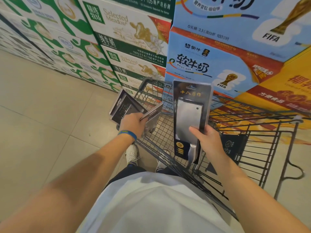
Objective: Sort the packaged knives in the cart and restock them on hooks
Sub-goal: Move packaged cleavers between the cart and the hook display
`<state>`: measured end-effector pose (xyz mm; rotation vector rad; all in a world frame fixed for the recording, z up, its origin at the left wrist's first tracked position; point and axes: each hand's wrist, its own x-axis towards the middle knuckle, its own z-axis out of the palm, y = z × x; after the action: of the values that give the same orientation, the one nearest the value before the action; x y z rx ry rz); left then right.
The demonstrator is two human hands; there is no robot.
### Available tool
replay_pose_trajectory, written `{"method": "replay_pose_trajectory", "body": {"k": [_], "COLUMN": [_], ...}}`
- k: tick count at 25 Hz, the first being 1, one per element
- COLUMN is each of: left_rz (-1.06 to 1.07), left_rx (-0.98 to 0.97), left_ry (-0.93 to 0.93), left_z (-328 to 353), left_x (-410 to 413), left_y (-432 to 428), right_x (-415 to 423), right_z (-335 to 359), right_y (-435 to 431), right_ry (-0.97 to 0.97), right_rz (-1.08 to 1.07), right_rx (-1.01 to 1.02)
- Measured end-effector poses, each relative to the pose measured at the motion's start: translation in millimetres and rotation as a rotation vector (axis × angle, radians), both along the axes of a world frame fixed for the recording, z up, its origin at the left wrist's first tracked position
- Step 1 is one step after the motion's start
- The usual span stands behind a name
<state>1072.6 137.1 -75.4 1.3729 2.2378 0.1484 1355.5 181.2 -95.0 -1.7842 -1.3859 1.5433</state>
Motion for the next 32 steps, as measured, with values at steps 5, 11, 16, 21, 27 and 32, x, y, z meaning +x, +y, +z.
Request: {"method": "replay_pose_trajectory", "body": {"k": [5,11,16,21,27,32], "left_rz": [0.436,0.562,0.298,0.129,-0.489,-0.681], "left_rx": [0.523,0.769,0.404,0.423,0.461,0.444], "left_ry": [-0.692,-1.139,-1.284,-1.068,-0.964,-0.96], "left_z": [79,167,169,159,189,201], "left_x": [-4,11,66,131,195,266], "left_y": [35,116,98,80,81,71], "right_x": [-5,-38,-24,23,90,156], "right_z": [45,124,165,185,218,250], "right_y": [45,73,61,34,-52,-169], "right_ry": [0.272,0.542,0.622,0.525,0.389,0.081], "right_rz": [-0.006,0.2,-0.127,-0.331,-0.787,-1.501], "right_rx": [-0.059,0.036,0.127,0.267,0.361,0.467]}}
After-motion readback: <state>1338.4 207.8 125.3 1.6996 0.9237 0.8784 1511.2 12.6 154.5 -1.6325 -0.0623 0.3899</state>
